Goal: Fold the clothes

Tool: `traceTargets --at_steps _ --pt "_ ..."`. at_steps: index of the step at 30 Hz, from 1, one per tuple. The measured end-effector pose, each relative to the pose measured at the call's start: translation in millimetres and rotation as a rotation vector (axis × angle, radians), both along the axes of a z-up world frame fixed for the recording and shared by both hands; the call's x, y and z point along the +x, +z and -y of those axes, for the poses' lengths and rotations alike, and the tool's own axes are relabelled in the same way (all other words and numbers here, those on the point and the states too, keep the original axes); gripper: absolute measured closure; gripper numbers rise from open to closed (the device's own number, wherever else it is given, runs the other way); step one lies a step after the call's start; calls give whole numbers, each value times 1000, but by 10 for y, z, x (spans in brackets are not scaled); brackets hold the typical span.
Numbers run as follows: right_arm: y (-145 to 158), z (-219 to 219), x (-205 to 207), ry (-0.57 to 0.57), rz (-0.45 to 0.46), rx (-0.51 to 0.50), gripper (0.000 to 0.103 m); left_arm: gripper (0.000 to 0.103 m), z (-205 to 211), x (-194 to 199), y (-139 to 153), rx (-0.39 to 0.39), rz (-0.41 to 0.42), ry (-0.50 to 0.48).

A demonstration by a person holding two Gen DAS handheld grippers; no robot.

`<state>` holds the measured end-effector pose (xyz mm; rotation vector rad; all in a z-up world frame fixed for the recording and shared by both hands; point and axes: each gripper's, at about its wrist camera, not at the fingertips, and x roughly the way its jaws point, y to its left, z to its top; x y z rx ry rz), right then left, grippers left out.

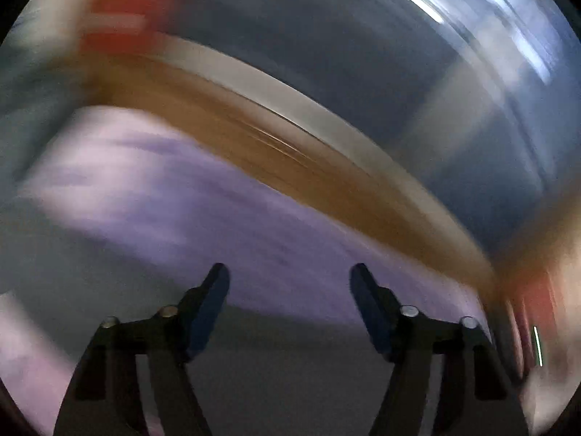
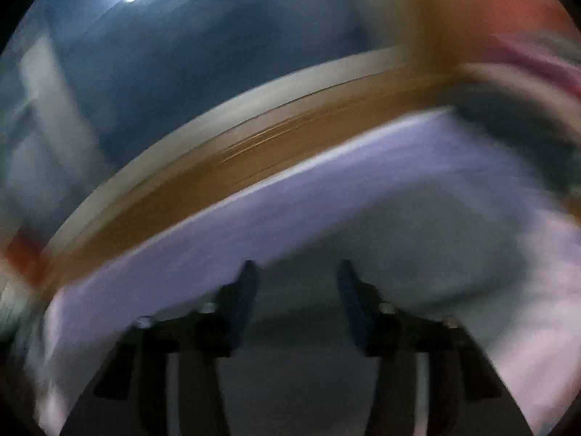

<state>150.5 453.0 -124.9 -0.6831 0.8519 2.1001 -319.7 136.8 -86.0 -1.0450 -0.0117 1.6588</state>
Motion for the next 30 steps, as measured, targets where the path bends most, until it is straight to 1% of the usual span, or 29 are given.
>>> traceTargets --at_steps 1,2,3,4,5,6,7,8,9,12,16,20,21,22,23,24,26,27,28,30 --pt "-61 79 -354 122 24 -15 78 40 -280 307 -75 -14 -5 -137" --pt "-125 175 -649 213 57 -17 81 40 -550 600 -171 -38 -13 -262" --pt "-209 248 -875 273 87 -24 82 40 -763 793 -305 -79 -15 -330" --pt "-299 313 -1086 325 114 -34 82 40 -913 873 -449 -125 -4 -345" --pt "-383 326 -1205 344 139 -53 82 40 -1063 953 -592 -172 7 -359" --pt "-435 293 -1246 339 150 -60 84 40 -1213 1033 -736 -218 18 -372" --pt "-478 250 -1272 330 157 -64 85 43 -1301 1056 -820 -232 26 -358" --pt "-520 208 -1297 321 164 -68 86 43 -1305 1000 -823 -202 30 -304" --pt "-533 184 -1298 321 163 -73 86 45 -1297 971 -818 -183 33 -271" --pt "-540 161 -1271 327 151 -75 86 46 -1227 992 -771 -166 32 -256" --pt "-558 237 -1237 322 131 -21 85 46 -1135 1019 -709 -144 32 -236" --pt "-508 240 -1197 290 91 -37 84 45 -1042 1047 -646 -122 31 -216" --pt "-440 270 -1144 291 48 -17 83 45 -1018 1053 -630 -116 31 -211" --pt "-394 297 -1095 290 31 5 82 44 -995 1060 -615 -111 31 -206" --pt "-424 285 -1123 277 65 7 76 44 -972 1067 -599 -105 31 -201" --pt "-476 263 -1173 261 111 3 68 44 -962 1074 -622 -117 28 -200" --pt "-533 188 -1238 241 110 6 65 44 -972 1074 -785 -173 25 -205" --pt "-559 149 -1268 232 104 9 59 45 -966 1047 -894 -178 40 -198" --pt "-585 110 -1298 223 97 11 59 44 -955 1033 -964 -172 41 -189" --pt "-516 35 -1179 170 94 -59 59 44 -929 1058 -979 -144 9 -165"
